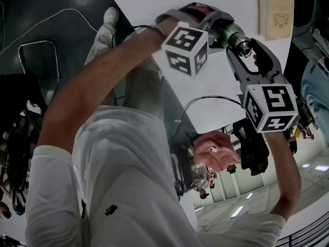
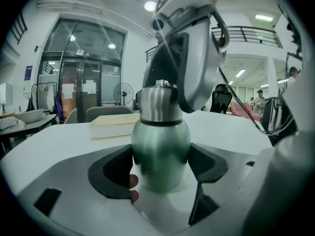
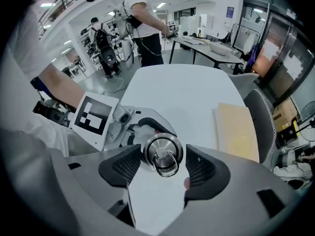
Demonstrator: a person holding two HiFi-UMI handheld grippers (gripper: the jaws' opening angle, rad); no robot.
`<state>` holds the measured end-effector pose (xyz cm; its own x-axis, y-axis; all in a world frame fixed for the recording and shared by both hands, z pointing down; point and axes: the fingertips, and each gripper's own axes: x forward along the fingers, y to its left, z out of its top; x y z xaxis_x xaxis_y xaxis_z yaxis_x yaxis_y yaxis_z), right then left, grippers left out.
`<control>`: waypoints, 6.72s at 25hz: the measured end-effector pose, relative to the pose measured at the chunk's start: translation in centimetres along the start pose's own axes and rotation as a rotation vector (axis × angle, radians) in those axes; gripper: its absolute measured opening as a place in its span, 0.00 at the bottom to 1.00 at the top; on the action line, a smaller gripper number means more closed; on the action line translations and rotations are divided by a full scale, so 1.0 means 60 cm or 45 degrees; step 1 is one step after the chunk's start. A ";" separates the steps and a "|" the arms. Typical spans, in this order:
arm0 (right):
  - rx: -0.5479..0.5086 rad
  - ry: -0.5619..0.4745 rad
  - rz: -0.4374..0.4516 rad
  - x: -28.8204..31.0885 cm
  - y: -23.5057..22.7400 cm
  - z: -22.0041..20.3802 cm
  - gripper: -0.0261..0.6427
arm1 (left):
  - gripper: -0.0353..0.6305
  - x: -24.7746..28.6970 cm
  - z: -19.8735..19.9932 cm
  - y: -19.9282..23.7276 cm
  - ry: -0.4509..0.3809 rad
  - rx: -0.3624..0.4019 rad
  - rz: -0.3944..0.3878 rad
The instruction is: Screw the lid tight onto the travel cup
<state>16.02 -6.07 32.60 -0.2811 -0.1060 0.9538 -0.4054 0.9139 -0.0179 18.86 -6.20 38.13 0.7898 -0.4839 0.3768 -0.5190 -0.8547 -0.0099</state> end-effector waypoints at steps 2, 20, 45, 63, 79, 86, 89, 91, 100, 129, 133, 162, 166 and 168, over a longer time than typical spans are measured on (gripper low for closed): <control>-0.052 -0.019 0.014 -0.005 -0.001 0.004 0.43 | 0.58 0.001 0.000 0.000 -0.002 0.001 -0.002; -1.500 0.141 0.413 -0.031 0.034 -0.010 0.44 | 0.58 0.001 0.001 -0.002 -0.004 0.026 -0.064; -0.372 0.047 0.154 -0.010 0.012 0.006 0.39 | 0.58 0.001 0.000 0.000 0.017 0.025 -0.035; -0.503 0.000 0.078 -0.024 0.023 0.016 0.42 | 0.58 0.003 0.000 0.001 0.011 0.025 -0.033; -1.540 0.157 0.344 -0.019 0.020 -0.017 0.42 | 0.58 0.002 0.000 -0.001 0.004 0.045 -0.076; -1.538 0.155 0.426 -0.016 0.016 -0.018 0.38 | 0.58 0.003 0.003 -0.002 0.005 0.049 -0.087; -1.572 0.131 0.421 -0.013 0.017 -0.016 0.38 | 0.58 0.002 0.002 -0.002 0.005 0.051 -0.092; -1.611 0.138 0.427 -0.012 0.021 -0.018 0.38 | 0.58 0.001 0.002 -0.003 0.008 0.053 -0.095; -1.291 0.115 0.379 -0.010 0.021 -0.011 0.37 | 0.58 0.000 0.001 0.000 0.015 0.035 -0.027; -0.760 -0.002 0.229 -0.008 0.019 -0.004 0.37 | 0.58 0.001 -0.003 -0.005 0.068 0.104 -0.118; -0.760 -0.005 0.183 -0.010 0.016 -0.007 0.38 | 0.58 0.001 -0.005 -0.009 0.119 0.109 -0.166; 0.161 -0.621 -0.350 -0.250 0.041 0.026 0.10 | 0.06 -0.328 0.186 0.075 0.108 -0.237 0.369; 0.371 -0.756 -0.443 -0.294 0.050 0.015 0.08 | 0.06 -0.385 0.215 0.073 0.107 -0.267 0.472; 0.434 -0.818 -0.471 -0.324 0.059 0.013 0.07 | 0.06 -0.410 0.236 0.066 0.089 -0.303 0.516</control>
<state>19.38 -1.08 13.79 -0.4792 -0.6762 0.5596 -0.7832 0.6172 0.0752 1.99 -0.33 15.73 0.4886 -0.7488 0.4478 -0.8478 -0.5288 0.0407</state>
